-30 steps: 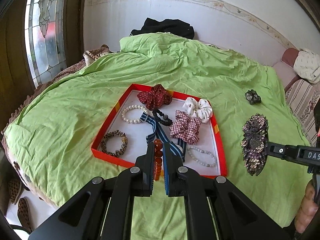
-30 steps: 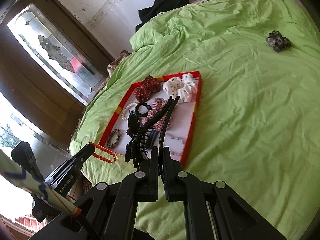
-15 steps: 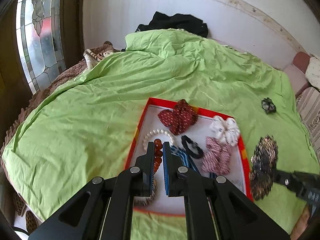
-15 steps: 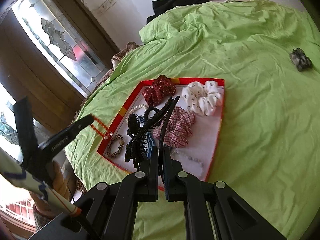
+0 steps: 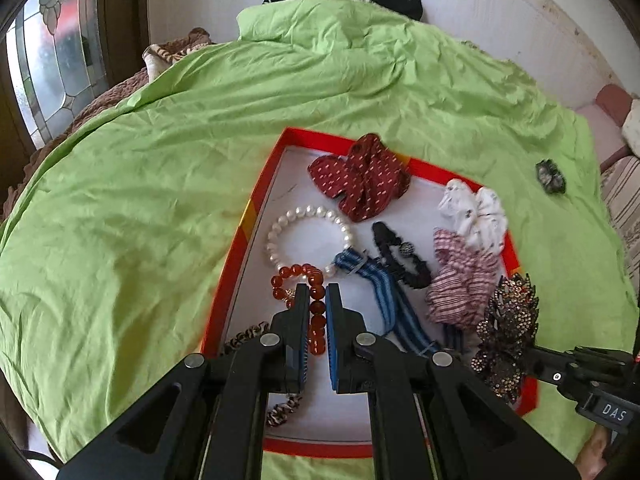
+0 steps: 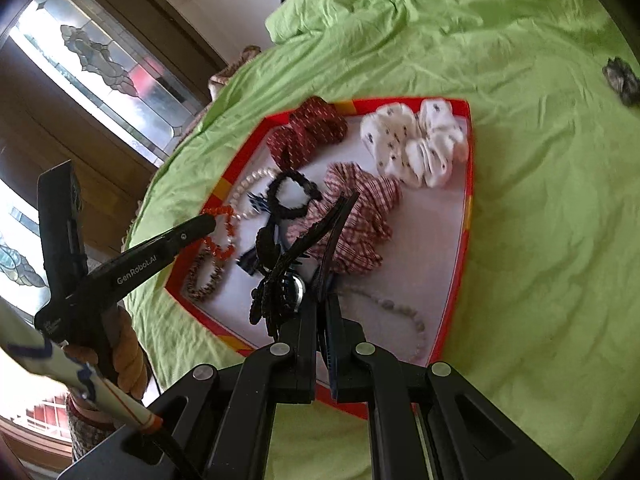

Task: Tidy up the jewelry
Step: 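Lower both items into the tray and open both tools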

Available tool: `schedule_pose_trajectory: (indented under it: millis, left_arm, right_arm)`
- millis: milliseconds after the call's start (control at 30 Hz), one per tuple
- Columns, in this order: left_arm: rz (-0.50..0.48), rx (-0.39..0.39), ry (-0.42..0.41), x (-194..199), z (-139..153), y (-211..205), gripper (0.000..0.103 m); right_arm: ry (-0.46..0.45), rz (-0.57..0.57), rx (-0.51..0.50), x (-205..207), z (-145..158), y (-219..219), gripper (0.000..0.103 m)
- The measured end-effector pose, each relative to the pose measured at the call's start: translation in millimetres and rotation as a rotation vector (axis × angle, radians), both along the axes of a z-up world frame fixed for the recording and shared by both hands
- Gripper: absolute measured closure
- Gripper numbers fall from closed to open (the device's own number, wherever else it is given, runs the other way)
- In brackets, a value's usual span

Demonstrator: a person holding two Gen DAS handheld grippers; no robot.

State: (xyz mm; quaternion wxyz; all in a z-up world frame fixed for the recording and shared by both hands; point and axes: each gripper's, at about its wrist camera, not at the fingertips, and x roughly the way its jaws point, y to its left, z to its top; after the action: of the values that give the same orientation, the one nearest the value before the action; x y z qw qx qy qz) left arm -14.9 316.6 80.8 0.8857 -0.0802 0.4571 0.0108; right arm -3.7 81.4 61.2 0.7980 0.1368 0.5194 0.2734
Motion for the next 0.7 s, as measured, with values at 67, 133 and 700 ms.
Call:
schedule_pose_trajectory:
  millis: [67,133,700]
  left_arm:
    - [0.003,0.002,0.005,1.7,-3.5,-0.4,0.096]
    - [0.006,0.009,0.005,1.6,-4.8,-0.6,0.096]
    - [0.126,0.073,-0.121,-46.1,25.1,-6.3,0.054]
  right_arm:
    - [0.011,-0.002,-0.004,0.9,-5.8,-1.3,0.098]
    - [0.012,-0.008,-0.003,0.6,-8.5,-3.9,0.098]
    - [-0.050,-0.096,-0.092,-7.9,-0.4,-20.6,0.074]
